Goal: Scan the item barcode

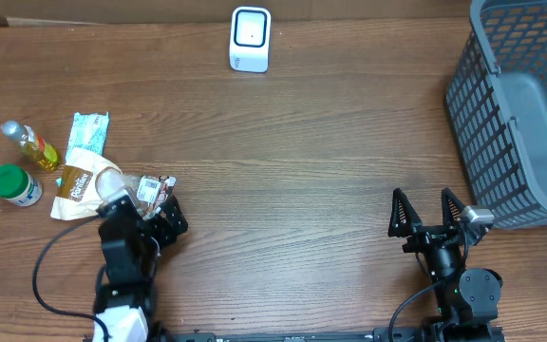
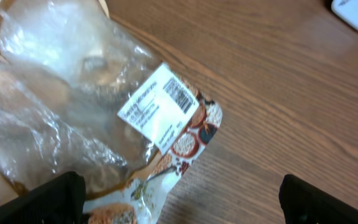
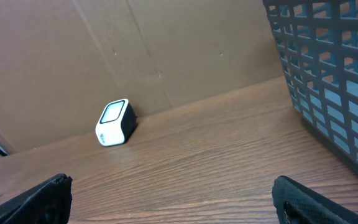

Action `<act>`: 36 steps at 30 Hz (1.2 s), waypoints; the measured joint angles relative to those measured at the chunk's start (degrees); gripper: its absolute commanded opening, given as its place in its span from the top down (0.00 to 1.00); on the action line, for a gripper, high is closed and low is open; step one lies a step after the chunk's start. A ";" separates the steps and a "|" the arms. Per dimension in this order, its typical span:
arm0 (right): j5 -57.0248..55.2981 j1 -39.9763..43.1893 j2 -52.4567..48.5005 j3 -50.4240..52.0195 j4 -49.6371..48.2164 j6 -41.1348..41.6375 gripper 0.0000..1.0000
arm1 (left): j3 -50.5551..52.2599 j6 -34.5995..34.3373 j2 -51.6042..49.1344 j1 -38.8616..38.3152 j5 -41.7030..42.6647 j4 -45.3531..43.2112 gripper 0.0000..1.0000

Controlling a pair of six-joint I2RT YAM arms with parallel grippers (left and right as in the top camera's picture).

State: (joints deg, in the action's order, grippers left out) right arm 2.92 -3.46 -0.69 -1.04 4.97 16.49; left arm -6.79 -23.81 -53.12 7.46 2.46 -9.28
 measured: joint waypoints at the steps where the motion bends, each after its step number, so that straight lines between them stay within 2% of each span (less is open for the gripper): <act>1: 0.02 0.00 0.00 0.00 -0.02 0.02 0.00 | 1.57 0.00 0.35 0.00 -0.02 -1.73 0.00; 4: 0.02 -0.02 0.00 0.00 -0.02 0.02 0.00 | 5.07 0.00 1.62 0.00 -0.04 -4.52 0.00; 15: 0.04 -0.02 0.00 0.00 -0.02 0.00 0.00 | 6.05 0.26 6.95 0.00 -0.13 2.60 0.00; 23: 0.02 0.00 0.00 0.00 -0.07 0.02 0.00 | 6.27 0.48 19.23 0.00 -0.70 13.49 0.00; 28: 0.04 0.00 0.00 0.00 -0.04 0.00 0.00 | 6.27 1.84 26.99 -0.46 -0.74 13.64 0.00; 36: 0.02 0.00 0.00 0.00 -0.04 0.02 0.00 | 6.27 6.88 37.55 -6.49 -0.72 13.64 0.00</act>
State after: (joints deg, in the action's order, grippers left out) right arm 2.94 -3.46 -0.69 -1.04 4.93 16.51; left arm -0.51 -16.93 -15.57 0.97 1.74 4.36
